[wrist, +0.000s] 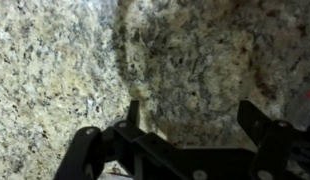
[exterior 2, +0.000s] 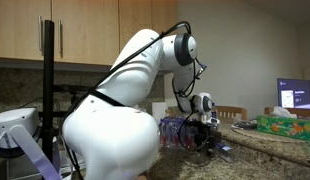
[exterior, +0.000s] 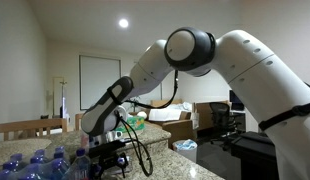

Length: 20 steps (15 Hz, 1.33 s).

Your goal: Move the two bottles upright

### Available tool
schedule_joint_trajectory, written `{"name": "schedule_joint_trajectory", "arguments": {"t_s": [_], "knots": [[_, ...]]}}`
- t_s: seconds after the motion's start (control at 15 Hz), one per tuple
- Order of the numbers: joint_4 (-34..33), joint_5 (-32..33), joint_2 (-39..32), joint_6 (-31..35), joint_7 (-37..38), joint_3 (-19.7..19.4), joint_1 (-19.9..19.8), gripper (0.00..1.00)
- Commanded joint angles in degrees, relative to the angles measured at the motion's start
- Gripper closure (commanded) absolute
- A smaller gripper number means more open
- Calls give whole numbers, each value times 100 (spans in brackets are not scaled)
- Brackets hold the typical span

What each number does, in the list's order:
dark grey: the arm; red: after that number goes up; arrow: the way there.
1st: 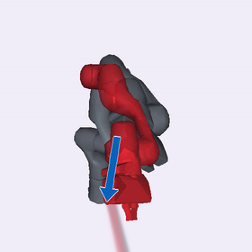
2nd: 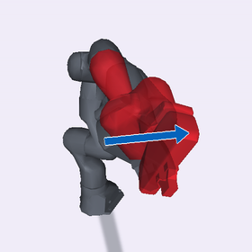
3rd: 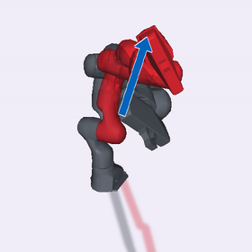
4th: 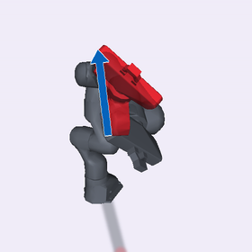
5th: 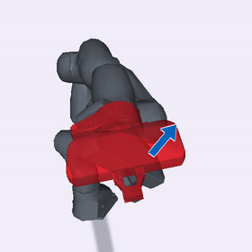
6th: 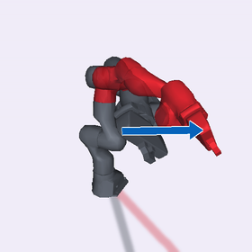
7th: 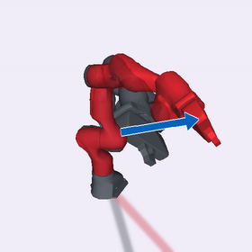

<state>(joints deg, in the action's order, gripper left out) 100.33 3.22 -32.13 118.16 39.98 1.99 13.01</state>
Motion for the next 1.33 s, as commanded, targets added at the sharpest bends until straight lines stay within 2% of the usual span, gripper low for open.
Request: {"name": "schedule_joint_trajectory", "arguments": {"t_s": [0.0, 0.33, 0.53, 0.8, 1.27], "knots": [[-142, -105, -61, 75, 106, -74, 56, 0], [-10, -296, 1, 1323, 277, -161, -13, 0], [45, -113, -31, 2006, 593, -339, 192, 0], [86, 111, -33, 2337, 1114, -612, 431, 0], [153, 520, -1, 2248, 1990, -975, 606, 0]]}}
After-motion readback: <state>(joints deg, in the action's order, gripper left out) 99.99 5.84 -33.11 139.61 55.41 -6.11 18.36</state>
